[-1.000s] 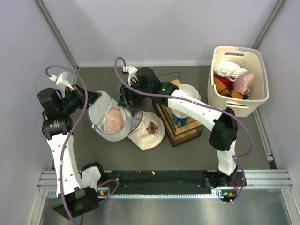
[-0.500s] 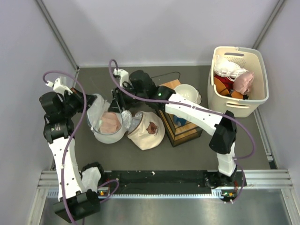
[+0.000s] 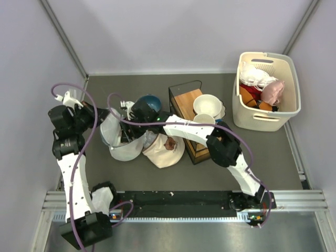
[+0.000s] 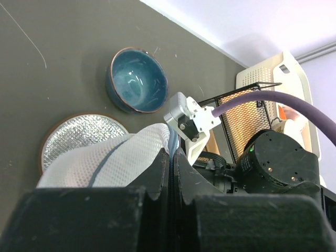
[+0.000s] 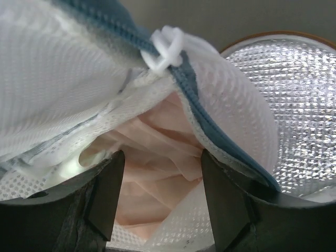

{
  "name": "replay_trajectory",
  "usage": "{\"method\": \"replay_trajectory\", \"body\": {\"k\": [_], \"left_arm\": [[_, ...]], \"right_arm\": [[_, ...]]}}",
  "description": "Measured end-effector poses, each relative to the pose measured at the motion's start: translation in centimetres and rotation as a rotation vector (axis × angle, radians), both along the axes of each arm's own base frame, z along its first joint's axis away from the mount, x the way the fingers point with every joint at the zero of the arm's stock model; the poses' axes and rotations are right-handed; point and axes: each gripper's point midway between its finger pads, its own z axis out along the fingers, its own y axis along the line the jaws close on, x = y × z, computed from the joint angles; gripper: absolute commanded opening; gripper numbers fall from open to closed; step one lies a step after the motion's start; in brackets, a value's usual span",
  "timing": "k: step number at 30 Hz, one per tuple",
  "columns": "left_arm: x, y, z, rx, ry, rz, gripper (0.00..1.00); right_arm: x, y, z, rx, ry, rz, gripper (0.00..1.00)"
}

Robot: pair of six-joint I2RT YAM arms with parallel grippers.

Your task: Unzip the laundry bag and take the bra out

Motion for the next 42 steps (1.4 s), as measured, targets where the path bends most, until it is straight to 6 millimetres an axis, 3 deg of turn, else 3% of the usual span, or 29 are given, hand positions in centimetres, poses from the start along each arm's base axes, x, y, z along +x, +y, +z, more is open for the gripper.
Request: {"method": "replay_trajectory", "body": {"k": [3, 5, 6, 9, 13, 17, 20, 24, 31, 38, 42], "left_arm": [[0.1, -0.2, -1.2, -0.032, 0.021, -0.004, 0.00], [0.1, -0.3, -1.6, -0.052, 0.030, -0.007, 0.00], [0.2, -0.4, -1.6, -0.061, 0.029, -0.010, 0.00], [0.2, -0.6, -1.3, -0.077, 0.018, -0.021, 0.00], [0.3, -0.7, -1.0, -0.082, 0.005, -0.026, 0.00], [0.5, -0.7, -1.0, -0.082, -0.002, -0.025, 0.00], [0.7, -0.5, -1.6, -0.086, 0.013, -0.021, 0.00], [1.4, 0.2, -3.1, -0.082, 0.048, 0.012, 0.00], [2.5, 0.9, -4.8, -0.087, 0.092, 0.031, 0.00], [2.7, 1.3, -5.2, -0.064, 0.096, 0.038, 0.00], [2.7, 1.3, -5.2, -0.062, 0.096, 0.041, 0.00]], "right_arm": [[0.9, -0.4, -1.5, -0.041, -0.026, -0.041, 0.62], [1.7, -0.4, -1.8, -0.048, -0.053, -0.070, 0.56], [1.9, -0.4, -2.0, -0.051, -0.062, -0.076, 0.38], [2.5, -0.2, -3.2, -0.065, -0.071, -0.095, 0.00], [2.7, -0.3, -4.0, -0.081, -0.068, -0.104, 0.00], [2.6, -0.2, -3.3, -0.054, -0.078, -0.100, 0.00], [1.7, -1.3, -2.7, -0.042, -0.074, -0.097, 0.00], [0.8, -3.0, -0.2, 0.009, -0.065, -0.112, 0.00], [0.4, -3.5, 7.8, 0.178, -0.078, -0.095, 0.00], [-0.4, -2.8, 14.9, 0.324, -0.058, -0.015, 0.00], [0.2, -3.3, 18.5, 0.377, -0.069, 0.001, 0.00]]}}
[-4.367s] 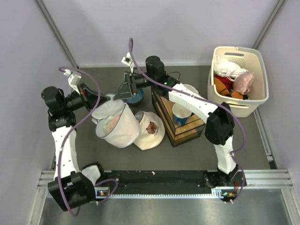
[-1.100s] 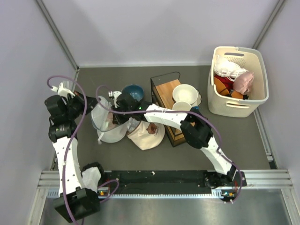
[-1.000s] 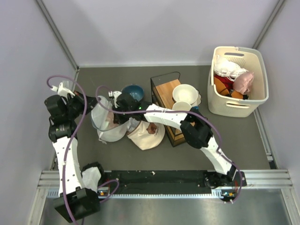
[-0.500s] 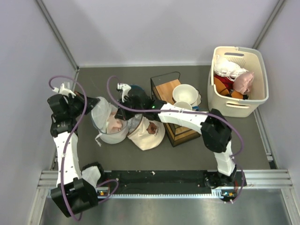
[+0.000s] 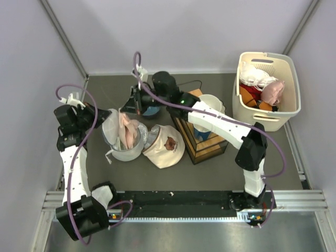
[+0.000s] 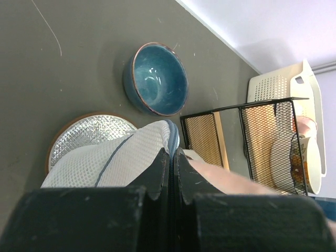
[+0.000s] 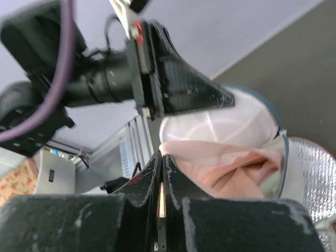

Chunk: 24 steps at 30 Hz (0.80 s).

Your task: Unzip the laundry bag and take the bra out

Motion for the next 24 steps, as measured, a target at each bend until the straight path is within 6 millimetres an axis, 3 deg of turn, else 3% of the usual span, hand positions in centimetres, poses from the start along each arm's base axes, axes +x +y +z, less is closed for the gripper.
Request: {"method": "replay_trajectory", "body": {"k": [4, 11, 15, 19, 24], "left_arm": [[0.0, -0.1, 0.8, -0.015, 0.000, 0.004, 0.00], [0.6, -0.9, 6.9, -0.031, -0.105, -0.015, 0.00], [1.6, -2.2, 9.0, -0.052, -0.130, -0.052, 0.00], [2.9, -3.3, 9.6, -0.072, -0.120, -0.074, 0.00], [4.0, -4.2, 8.6, -0.095, -0.080, -0.086, 0.00]], "right_arm": [[1.4, -1.4, 5.1, 0.073, -0.038, -0.006, 0.00], [3.1, -5.0, 15.2, 0.237, -0.156, -0.054, 0.00], [3.8, -7.5, 20.5, 0.326, -0.235, -0.096, 0.00], [5.7, -10.5, 23.7, 0.375, -0.290, -0.183, 0.00], [9.9, -15.5, 26.5, 0.410, -0.350, -0.352, 0.00]]}}
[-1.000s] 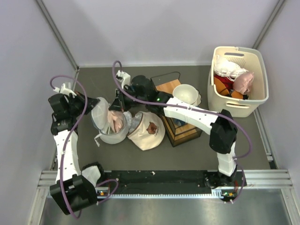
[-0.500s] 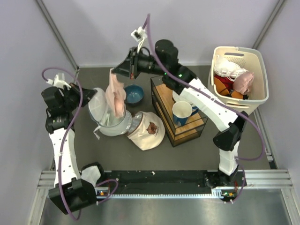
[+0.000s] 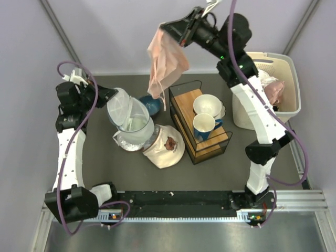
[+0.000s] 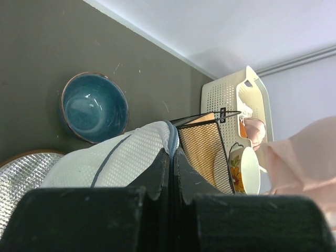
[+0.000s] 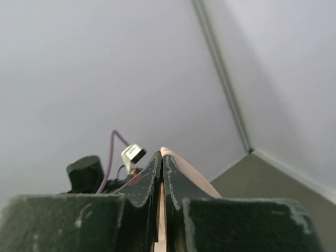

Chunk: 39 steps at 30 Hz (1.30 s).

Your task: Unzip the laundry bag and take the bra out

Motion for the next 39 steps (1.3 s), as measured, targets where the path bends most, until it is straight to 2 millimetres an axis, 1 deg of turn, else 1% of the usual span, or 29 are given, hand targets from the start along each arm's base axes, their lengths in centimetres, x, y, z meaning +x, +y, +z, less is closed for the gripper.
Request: {"method": "replay_trajectory", "body": {"k": [5, 6, 9, 12, 13, 15, 19, 21, 23, 24, 25, 28, 31, 32, 33, 34, 35, 36, 38, 39], "left_arm": [[0.3, -0.2, -0.2, -0.003, 0.006, -0.003, 0.00], [0.3, -0.2, -0.2, -0.002, 0.005, -0.001, 0.00], [0.4, -0.1, -0.5, 0.004, 0.007, 0.002, 0.00], [0.4, 0.2, -1.0, 0.030, 0.015, 0.012, 0.00], [0.3, 0.3, -1.2, 0.041, 0.020, 0.016, 0.00], [0.3, 0.6, -1.6, 0.061, 0.028, 0.022, 0.00], [0.1, 0.6, -2.1, 0.079, 0.041, 0.018, 0.00], [-0.1, 0.6, -2.1, 0.085, 0.041, 0.016, 0.00], [-0.2, 0.6, -2.0, 0.090, 0.037, 0.015, 0.00], [-0.3, 0.6, -1.9, 0.093, 0.033, 0.014, 0.00], [-0.4, 0.6, -1.9, 0.095, 0.030, 0.013, 0.00], [-0.5, 0.6, -1.7, 0.099, 0.024, 0.013, 0.00], [-0.6, 0.5, -1.7, 0.101, 0.023, 0.013, 0.00], [-0.7, 0.5, -1.6, 0.101, 0.023, 0.013, 0.00], [-0.7, 0.5, -1.6, 0.101, 0.023, 0.013, 0.00], [-0.8, 0.5, -1.6, 0.102, 0.021, 0.013, 0.00], [-0.8, 0.5, -1.6, 0.102, 0.021, 0.012, 0.00], [-0.8, 0.5, -1.5, 0.102, 0.019, 0.012, 0.00], [-1.0, 0.5, -1.5, 0.105, 0.018, 0.012, 0.00], [-1.0, 0.5, -1.4, 0.109, 0.016, 0.011, 0.00]], "right_arm": [[4.5, -5.9, 1.1, 0.049, 0.025, -0.152, 0.00], [5.6, -7.5, 1.2, 0.061, 0.035, -0.190, 0.00], [7.9, -10.9, 1.0, 0.078, 0.058, -0.280, 0.00], [9.4, -14.5, 0.1, 0.084, 0.093, -0.370, 0.00], [9.6, -15.3, -0.2, 0.084, 0.102, -0.391, 0.00], [10.1, -17.7, -0.9, 0.086, 0.123, -0.448, 0.00], [11.5, -23.7, -2.1, 0.101, 0.159, -0.583, 0.00], [12.5, -27.6, -3.1, 0.113, 0.187, -0.669, 0.00], [13.3, -30.3, -4.3, 0.117, 0.211, -0.731, 0.00], [14.0, -32.2, -5.3, 0.119, 0.234, -0.774, 0.00], [14.4, -33.3, -6.2, 0.117, 0.251, -0.798, 0.00], [15.6, -36.5, -9.7, 0.107, 0.324, -0.871, 0.00], [16.5, -39.3, -13.8, 0.092, 0.414, -0.938, 0.00], [16.8, -40.1, -15.0, 0.087, 0.445, -0.961, 0.05], [17.1, -40.9, -15.9, 0.084, 0.468, -0.982, 0.20], [17.5, -41.7, -17.0, 0.079, 0.496, -1.004, 0.35], [18.0, -42.4, -18.1, 0.075, 0.523, -1.023, 0.62], [18.4, -43.0, -19.1, 0.069, 0.547, -1.038, 0.71], [19.3, -43.9, -21.4, 0.044, 0.607, -1.054, 0.81], [19.6, -44.2, -22.2, 0.043, 0.632, -1.059, 0.83]]}}
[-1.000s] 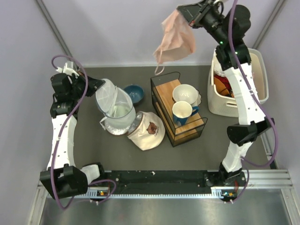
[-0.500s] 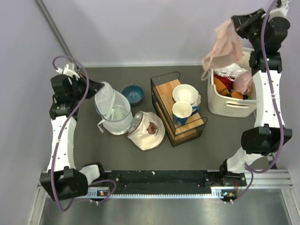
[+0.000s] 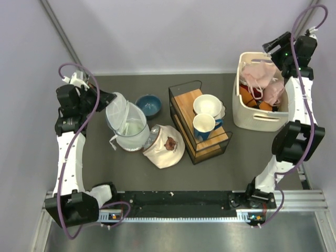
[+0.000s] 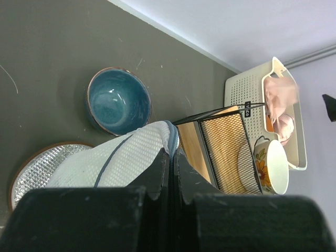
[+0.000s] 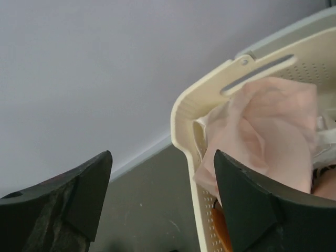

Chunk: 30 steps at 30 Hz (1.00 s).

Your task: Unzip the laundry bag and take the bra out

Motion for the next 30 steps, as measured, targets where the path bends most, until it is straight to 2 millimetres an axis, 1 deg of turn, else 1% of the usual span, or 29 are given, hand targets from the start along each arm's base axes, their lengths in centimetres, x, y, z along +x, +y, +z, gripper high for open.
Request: {"method": "replay_trajectory", "body": {"k": [2, 3, 4, 6, 8, 9, 10, 12, 14, 15, 16, 18, 20, 23, 24, 25, 26, 27, 29, 30], "left_arm": [[-0.1, 0.0, -0.1, 0.008, -0.002, 0.000, 0.00], [-0.2, 0.1, -0.1, 0.012, -0.002, 0.001, 0.00], [-0.2, 0.1, -0.1, 0.016, -0.001, 0.002, 0.00], [-0.5, 0.1, -0.2, 0.021, 0.002, 0.003, 0.00], [-0.6, 0.1, -0.2, 0.025, 0.005, 0.006, 0.00], [-0.6, 0.2, -0.2, 0.026, 0.004, 0.007, 0.00], [-0.7, 0.2, -0.2, 0.028, 0.005, 0.007, 0.00], [-0.7, 0.2, -0.3, 0.031, 0.006, 0.009, 0.00], [-0.7, 0.3, -0.3, 0.035, 0.006, 0.011, 0.00], [-0.7, 0.3, -0.3, 0.037, 0.006, 0.011, 0.00], [-0.7, 0.3, -0.4, 0.039, 0.006, 0.010, 0.00], [-0.8, 0.3, -0.5, 0.041, 0.010, 0.010, 0.00], [-0.8, 0.4, -0.6, 0.044, 0.014, 0.012, 0.00], [-0.8, 0.4, -0.7, 0.047, 0.017, 0.014, 0.00], [-0.8, 0.4, -0.7, 0.047, 0.018, 0.014, 0.00], [-0.8, 0.4, -0.7, 0.048, 0.017, 0.014, 0.00], [-0.8, 0.4, -0.7, 0.049, 0.017, 0.013, 0.00], [-0.8, 0.4, -0.7, 0.050, 0.017, 0.013, 0.00], [-0.9, 0.4, -0.7, 0.050, 0.018, 0.012, 0.00], [-0.9, 0.4, -0.7, 0.051, 0.017, 0.012, 0.00]], "right_arm": [[0.0, -0.1, -1.8, 0.008, 0.057, -0.006, 0.85], [-0.1, -0.1, -2.3, 0.008, 0.077, -0.011, 0.85], [-0.3, 0.1, -2.2, 0.002, 0.080, -0.010, 0.85], [-0.7, 0.5, -1.4, -0.018, 0.069, -0.009, 0.85], [-1.7, 1.6, -0.2, -0.046, 0.049, 0.006, 0.82], [-2.4, 2.6, 0.7, -0.064, 0.031, 0.024, 0.82], [-3.2, 3.9, 1.7, -0.081, 0.012, 0.048, 0.78], [-5.2, 7.7, 3.9, -0.117, -0.046, 0.130, 0.73], [-7.8, 12.9, 6.0, -0.149, -0.117, 0.252, 0.67], [-8.8, 14.8, 6.8, -0.161, -0.145, 0.304, 0.64], [-10.2, 17.6, 7.4, -0.175, -0.174, 0.374, 0.60], [-12.3, 22.1, 7.7, -0.192, -0.213, 0.495, 0.56], [-14.2, 26.6, 6.5, -0.199, -0.213, 0.621, 0.55], [-16.3, 32.9, 3.4, -0.209, -0.161, 0.786, 0.55], [-16.9, 34.7, 2.6, -0.213, -0.150, 0.831, 0.55], [-17.9, 37.1, 1.5, -0.220, -0.136, 0.892, 0.54], [-19.2, 39.7, 0.2, -0.230, -0.119, 0.959, 0.54], [-20.3, 41.6, -0.9, -0.237, -0.103, 1.012, 0.54], [-23.3, 46.4, -3.4, -0.259, -0.068, 1.144, 0.54], [-24.3, 47.9, -4.5, -0.266, -0.053, 1.187, 0.54]]}}
